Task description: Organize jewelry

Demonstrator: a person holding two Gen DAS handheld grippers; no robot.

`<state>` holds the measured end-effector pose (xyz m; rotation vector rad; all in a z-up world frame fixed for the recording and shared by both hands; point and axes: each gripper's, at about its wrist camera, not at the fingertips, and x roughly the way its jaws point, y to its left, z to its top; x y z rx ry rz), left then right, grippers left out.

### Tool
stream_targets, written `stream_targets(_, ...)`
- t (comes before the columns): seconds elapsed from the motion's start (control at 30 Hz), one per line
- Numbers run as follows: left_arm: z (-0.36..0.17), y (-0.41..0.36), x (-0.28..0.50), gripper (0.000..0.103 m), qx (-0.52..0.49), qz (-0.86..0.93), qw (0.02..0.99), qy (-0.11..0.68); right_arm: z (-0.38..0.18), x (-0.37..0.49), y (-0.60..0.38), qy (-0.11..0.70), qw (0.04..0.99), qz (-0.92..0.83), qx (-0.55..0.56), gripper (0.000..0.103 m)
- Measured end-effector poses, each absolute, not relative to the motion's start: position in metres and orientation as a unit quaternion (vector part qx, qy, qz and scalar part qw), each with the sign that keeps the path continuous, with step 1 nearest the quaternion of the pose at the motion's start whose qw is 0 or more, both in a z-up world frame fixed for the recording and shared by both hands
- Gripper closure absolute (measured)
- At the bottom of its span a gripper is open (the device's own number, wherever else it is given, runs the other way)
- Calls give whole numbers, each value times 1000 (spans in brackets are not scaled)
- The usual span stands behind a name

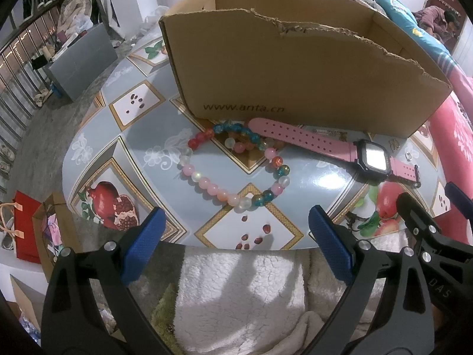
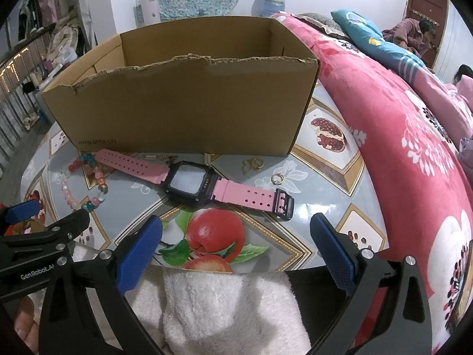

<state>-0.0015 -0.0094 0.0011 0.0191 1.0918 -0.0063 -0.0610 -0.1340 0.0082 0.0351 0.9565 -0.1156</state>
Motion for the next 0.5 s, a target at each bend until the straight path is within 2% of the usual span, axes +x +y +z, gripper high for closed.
stream_targets(0.5, 2, -10, -2, 10, 10, -2, 855, 519, 13, -62, -133, 456, 888, -55, 16, 5)
